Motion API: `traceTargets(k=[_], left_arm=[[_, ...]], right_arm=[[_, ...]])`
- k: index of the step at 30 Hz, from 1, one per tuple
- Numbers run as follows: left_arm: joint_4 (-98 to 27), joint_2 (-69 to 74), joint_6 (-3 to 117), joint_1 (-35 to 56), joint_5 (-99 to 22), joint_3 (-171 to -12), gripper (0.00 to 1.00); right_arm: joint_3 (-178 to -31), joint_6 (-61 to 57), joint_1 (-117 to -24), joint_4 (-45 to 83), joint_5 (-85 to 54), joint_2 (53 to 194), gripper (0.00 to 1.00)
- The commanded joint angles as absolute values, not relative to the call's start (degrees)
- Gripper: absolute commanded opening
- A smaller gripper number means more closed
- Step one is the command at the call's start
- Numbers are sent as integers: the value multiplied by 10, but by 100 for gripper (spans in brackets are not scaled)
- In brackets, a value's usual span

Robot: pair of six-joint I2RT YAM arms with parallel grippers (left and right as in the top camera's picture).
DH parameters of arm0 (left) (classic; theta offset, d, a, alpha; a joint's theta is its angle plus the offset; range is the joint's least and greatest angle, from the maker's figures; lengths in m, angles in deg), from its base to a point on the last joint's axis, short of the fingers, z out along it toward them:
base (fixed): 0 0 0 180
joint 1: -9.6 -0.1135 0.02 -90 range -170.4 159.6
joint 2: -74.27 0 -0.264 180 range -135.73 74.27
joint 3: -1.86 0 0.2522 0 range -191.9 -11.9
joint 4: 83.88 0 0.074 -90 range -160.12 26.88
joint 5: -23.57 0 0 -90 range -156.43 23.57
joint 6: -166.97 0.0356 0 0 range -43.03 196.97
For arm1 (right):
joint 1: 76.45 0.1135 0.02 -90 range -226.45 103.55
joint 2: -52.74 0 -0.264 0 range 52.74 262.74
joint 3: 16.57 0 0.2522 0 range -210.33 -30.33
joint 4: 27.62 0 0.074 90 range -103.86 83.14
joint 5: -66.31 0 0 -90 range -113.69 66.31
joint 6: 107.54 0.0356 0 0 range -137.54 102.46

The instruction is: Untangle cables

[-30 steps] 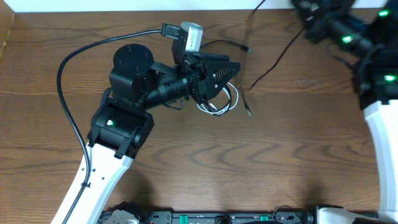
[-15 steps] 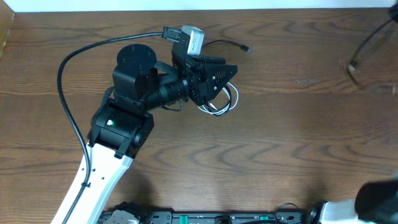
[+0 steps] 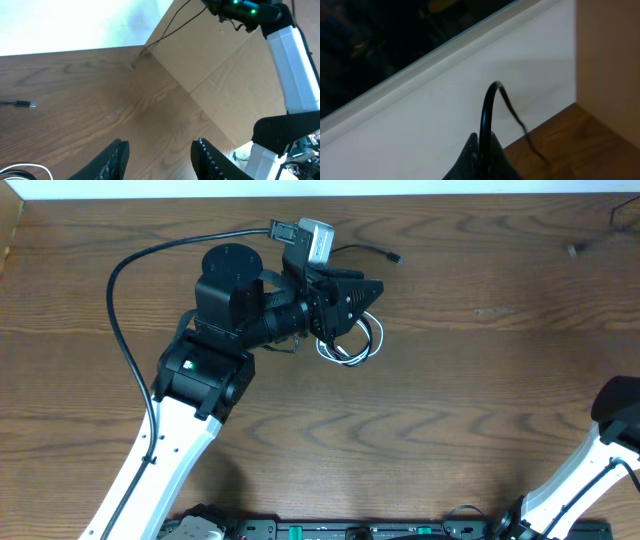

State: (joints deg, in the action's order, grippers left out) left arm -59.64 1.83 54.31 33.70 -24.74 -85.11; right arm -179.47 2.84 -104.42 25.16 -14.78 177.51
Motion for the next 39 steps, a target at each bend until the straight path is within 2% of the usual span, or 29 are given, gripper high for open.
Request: traceTargets(k=[1, 8, 10, 11, 14, 16, 18, 29, 34, 36, 39], left_arm=[[-599, 12, 549, 337, -252, -860, 44], [-599, 12, 548, 337, -271, -860, 44], [-599, 12, 548, 337, -277, -860, 44], [-599, 12, 548, 337, -282, -860, 44], [-599, 12, 549, 337, -286, -860, 44], [-599, 11, 548, 337, -286, -860, 45], [-599, 8, 548, 337, -286, -860, 44], [-599, -4, 548, 337, -286, -860, 44], [-599, -7, 548, 337, -285, -860, 44], [-599, -7, 549, 337, -286, -860, 45], [-597, -10, 549, 337, -286, -860, 44]], right_arm=[[-1798, 14, -1039, 271, -208, 1800, 1], [-1791, 4, -1035, 327, -219, 1917, 3], [-1791, 4, -1029, 325, -213, 1952, 17], [-1791, 4, -1026, 327, -211, 1965, 31], [-1791, 4, -1019, 334, -196, 1992, 51], [-1791, 3, -1016, 343, -197, 1999, 68], [-1791, -2, -1015, 349, -197, 2000, 98], [-1792, -58, -1015, 430, -185, 1935, 99], [-1792, -17, -1015, 555, -332, 1875, 99], [-1792, -18, -1013, 597, -307, 1859, 99], [-1792, -76, -1004, 623, -182, 1848, 99]])
